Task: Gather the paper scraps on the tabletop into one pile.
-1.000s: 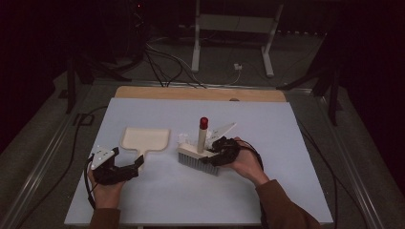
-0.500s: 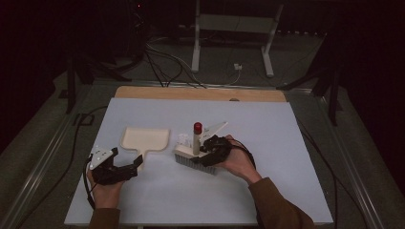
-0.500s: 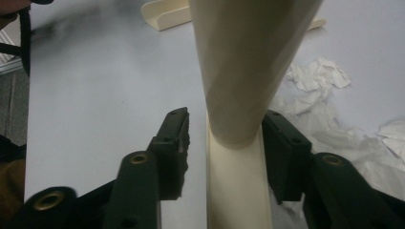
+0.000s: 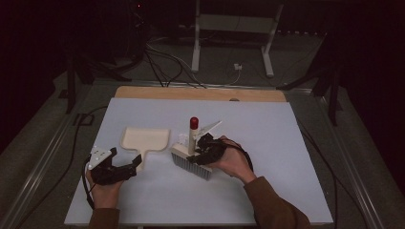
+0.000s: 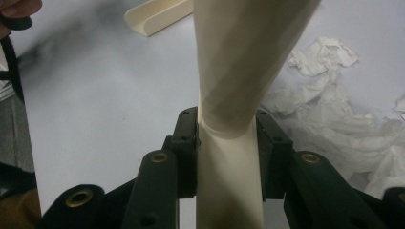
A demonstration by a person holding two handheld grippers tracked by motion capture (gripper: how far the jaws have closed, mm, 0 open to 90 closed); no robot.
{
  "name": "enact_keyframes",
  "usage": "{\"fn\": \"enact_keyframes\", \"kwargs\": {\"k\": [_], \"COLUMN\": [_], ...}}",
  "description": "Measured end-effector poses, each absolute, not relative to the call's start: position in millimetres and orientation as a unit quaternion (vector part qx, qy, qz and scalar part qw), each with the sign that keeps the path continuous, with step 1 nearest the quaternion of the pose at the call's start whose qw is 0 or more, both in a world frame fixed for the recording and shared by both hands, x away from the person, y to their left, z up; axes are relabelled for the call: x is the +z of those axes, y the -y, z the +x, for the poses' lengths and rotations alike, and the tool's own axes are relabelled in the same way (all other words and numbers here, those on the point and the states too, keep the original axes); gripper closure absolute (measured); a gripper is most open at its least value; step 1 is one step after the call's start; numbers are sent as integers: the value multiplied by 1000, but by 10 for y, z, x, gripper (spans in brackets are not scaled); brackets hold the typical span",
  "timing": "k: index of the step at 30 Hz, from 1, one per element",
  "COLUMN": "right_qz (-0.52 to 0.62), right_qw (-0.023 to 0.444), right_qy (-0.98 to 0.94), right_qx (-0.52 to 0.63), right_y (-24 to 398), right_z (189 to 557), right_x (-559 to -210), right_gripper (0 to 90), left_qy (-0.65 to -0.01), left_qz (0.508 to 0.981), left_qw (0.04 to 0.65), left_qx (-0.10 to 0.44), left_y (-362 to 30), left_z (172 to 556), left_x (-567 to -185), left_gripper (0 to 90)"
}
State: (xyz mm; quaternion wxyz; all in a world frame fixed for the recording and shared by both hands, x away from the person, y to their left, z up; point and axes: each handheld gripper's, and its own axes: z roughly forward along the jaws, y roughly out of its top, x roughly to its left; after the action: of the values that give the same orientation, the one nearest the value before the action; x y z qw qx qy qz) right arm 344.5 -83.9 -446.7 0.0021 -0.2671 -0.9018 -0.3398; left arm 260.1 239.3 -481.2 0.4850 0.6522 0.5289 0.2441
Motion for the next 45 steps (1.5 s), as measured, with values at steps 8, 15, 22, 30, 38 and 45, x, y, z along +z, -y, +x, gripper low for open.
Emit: {"fn": "enact_keyframes", "kwargs": {"k": [8,15,22,30,38,45], "right_qz": [-375,-474,-508,-537,-555,-570], "right_qw": [-13,-40,-52,-58,-103,-115], "right_qy": [837,759,737,736,737,728], "right_qx": [-398,-444,-443,-409,-370,-363], "right_y": [929,972,793,585,689,970], "right_z": [3554,3655,3650,3681,3661,3593], "right_x": [-4321,-4271,-4364,-4558,-4608,-4618], "right_gripper": [672,672,672,672,672,673], "left_qy": [-532,-532,-532,-532,-534,-534], "left_qz": [648,648,648,649,647,649], "left_qw": [487,488,487,487,488,485], "left_qx": [245,245,244,243,242,241], "left_y": [-2426,-2426,-2428,-2438,-2450,-2432], "left_z": [2600,2603,2605,2605,2605,2609], "left_x": [-4809,-4813,-4816,-4816,-4821,-4833], "left_gripper": [4,4,4,4,4,4]}}
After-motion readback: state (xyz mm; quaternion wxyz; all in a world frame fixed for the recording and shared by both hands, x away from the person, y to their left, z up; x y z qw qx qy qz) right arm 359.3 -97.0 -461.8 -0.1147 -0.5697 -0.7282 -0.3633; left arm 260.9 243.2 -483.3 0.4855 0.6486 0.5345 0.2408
